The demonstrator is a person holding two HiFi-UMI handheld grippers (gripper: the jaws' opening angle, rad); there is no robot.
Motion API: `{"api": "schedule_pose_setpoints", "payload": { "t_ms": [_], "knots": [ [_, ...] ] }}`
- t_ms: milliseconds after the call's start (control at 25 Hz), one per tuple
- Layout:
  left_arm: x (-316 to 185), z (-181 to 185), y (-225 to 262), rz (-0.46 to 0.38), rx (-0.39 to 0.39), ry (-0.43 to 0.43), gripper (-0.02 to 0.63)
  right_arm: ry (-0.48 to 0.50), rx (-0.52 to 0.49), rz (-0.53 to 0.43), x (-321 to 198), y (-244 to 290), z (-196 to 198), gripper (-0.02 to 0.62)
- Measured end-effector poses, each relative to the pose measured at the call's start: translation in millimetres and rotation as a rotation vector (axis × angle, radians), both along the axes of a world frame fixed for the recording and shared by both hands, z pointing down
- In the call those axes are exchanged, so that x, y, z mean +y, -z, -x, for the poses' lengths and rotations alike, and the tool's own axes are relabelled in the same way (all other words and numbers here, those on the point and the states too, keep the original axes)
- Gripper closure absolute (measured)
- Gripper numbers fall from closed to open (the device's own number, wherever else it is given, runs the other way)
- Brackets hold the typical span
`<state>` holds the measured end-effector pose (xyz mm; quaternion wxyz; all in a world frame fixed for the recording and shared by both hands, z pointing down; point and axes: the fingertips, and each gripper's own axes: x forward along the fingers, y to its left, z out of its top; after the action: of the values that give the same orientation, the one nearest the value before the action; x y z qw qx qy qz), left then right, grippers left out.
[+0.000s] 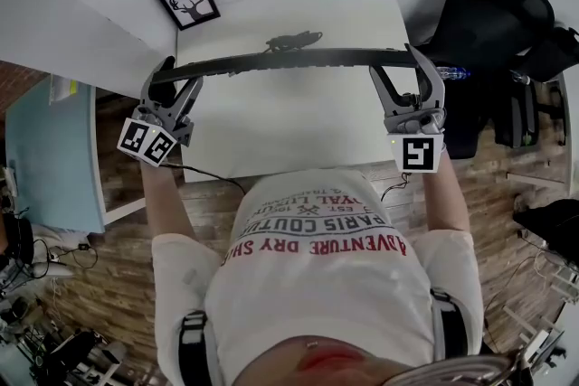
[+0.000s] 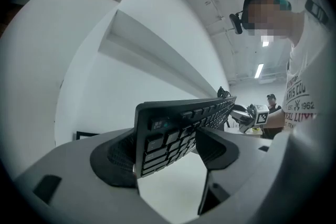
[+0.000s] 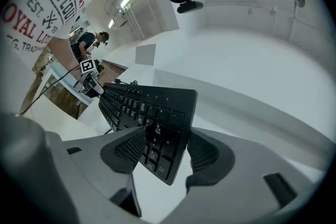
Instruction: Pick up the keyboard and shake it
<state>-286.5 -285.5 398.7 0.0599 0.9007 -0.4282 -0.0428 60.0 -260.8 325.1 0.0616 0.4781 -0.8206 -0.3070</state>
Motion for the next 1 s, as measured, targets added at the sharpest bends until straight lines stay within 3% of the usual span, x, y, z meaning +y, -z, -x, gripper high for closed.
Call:
{"api": "schedule_pose_setpoints", "payload": {
  "t_ms": [280,400,680,1000],
  "knots": [
    [1,0,-4,-0.008,0.007,-0.023,0.268,-0.011,0.075,-0.099,13,3,3,0.328],
    [1,-1,-3,-0.006,0.001,-0.025,0.268,-0.011,0.076,-0.092,13,1,2,0.328],
    [-6,-3,-2,0.000,-0.017,0.051,0.268,0.045,-0.097,0.191,-9,-14,-2,0.330],
    [5,-16,-8,0.037,-0.140,0.128,0.268,0.061,-0.194,0.568,-29,-80,-25,0.341]
  ]
}}
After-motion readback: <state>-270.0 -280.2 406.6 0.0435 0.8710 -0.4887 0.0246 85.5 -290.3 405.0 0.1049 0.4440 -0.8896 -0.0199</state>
